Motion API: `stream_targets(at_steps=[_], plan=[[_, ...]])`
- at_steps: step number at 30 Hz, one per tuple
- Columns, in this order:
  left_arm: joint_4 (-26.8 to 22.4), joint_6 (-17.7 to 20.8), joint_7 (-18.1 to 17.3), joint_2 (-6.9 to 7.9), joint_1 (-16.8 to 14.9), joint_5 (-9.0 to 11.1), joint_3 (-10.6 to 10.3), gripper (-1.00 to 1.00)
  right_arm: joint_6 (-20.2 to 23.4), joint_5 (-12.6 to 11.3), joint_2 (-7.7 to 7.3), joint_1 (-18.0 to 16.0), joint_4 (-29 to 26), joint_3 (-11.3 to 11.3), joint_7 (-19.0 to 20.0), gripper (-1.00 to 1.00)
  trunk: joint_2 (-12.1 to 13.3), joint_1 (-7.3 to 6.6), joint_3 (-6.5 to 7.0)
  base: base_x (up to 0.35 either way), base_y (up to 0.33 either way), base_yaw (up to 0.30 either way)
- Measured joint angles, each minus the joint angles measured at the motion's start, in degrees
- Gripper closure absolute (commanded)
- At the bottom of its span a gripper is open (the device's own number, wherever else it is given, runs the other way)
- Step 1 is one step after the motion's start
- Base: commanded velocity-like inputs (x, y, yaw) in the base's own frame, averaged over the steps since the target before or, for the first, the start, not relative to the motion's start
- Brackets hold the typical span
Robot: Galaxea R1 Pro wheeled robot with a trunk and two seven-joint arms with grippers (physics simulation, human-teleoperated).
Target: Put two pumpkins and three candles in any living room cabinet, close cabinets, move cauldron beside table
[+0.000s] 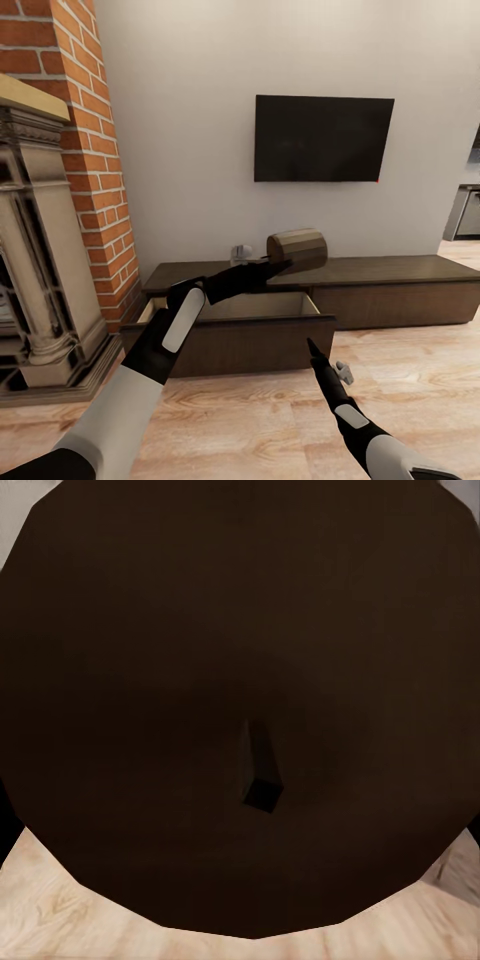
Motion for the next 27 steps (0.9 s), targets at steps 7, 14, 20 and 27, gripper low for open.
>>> stream_targets(at_steps=[7, 14, 20, 27], plan=[[-0.01, -0.01, 0.23, 0.08, 0.01, -0.03, 0.19, 1.0, 0.3, 0.46, -1.06, -0.01, -2.23, 0.08, -15.04, -1.0, 0.09, -0.18, 1.55, 0.0, 0.0, 0.0], [-0.21, -0.11, 2.72, 0.19, 0.02, -0.32, 0.3, 1.0, 9.01, 9.44, -8.17, -0.02, -6.47, 5.86, -21.72, -1.0, 0.19, -0.36, 3.1, 0.0, 0.0, 0.0], [-0.31, 0.05, 5.7, 0.2, 0.0, -0.02, 0.25, 1.0, 14.31, 12.58, -10.36, -0.04, -10.36, 7.04, -25.73, -1.0, 0.27, -0.52, 4.44, 0.0, 0.0, 0.0], [-0.19, 0.06, 6.11, 0.18, 0.0, 0.02, 0.24, 1.0, 20.67, 12.85, -10.87, -0.04, -14.17, 7.2, -28.98, -1.0, 0.36, -0.7, 5.99, 0.0, 0.0, 0.0]])
